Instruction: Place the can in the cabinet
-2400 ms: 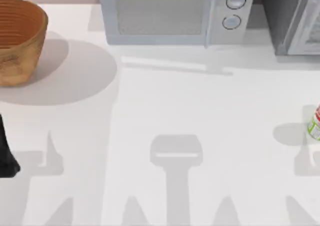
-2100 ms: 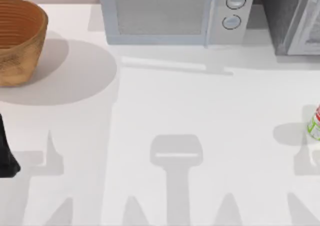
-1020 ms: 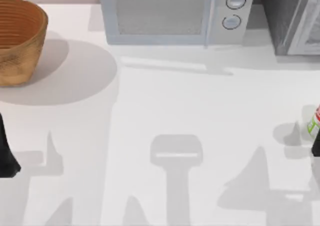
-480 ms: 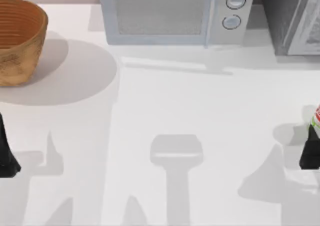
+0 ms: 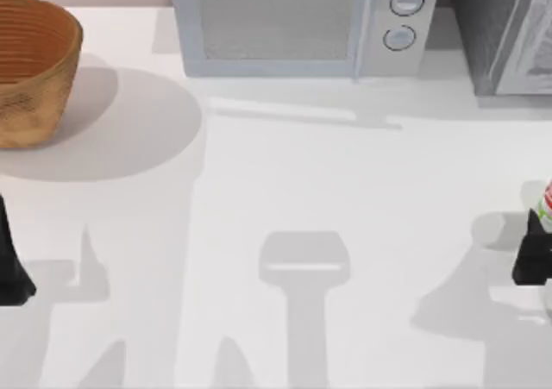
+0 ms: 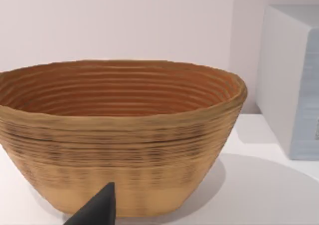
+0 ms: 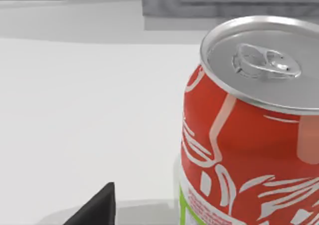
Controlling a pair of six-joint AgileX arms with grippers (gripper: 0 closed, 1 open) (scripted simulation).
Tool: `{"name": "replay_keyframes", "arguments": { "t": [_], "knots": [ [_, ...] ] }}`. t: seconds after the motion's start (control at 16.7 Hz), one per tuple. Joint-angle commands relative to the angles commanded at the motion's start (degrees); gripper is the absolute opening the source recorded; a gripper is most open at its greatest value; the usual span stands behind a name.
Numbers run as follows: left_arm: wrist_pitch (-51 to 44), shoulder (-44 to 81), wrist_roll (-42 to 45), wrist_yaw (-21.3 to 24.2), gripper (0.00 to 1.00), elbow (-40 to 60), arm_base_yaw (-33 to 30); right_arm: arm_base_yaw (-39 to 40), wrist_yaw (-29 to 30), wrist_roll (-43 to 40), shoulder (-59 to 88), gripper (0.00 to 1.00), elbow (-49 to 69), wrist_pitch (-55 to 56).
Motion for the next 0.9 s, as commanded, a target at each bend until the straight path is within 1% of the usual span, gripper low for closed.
{"name": "replay_keyframes", "arguments": {
  "t": [0.36, 0.66, 0.9],
  "knots": [
    [0.00, 0.00, 0.00, 0.00, 1.00, 0.00, 0.00, -1.21, -1.10, -0.41, 5.67, 1.00, 10.39, -4.26],
    [0.00, 0.00, 0.00, 0.00, 1.00, 0.00, 0.00, -1.43, -1.30, -0.46, 6.39, 1.00, 11.56, -4.85],
    [0.00, 0.00, 0.00, 0.00, 1.00, 0.00, 0.00, -1.43, -1.30, -0.46, 6.39, 0.70, 11.56, -4.85]
  ]
}}
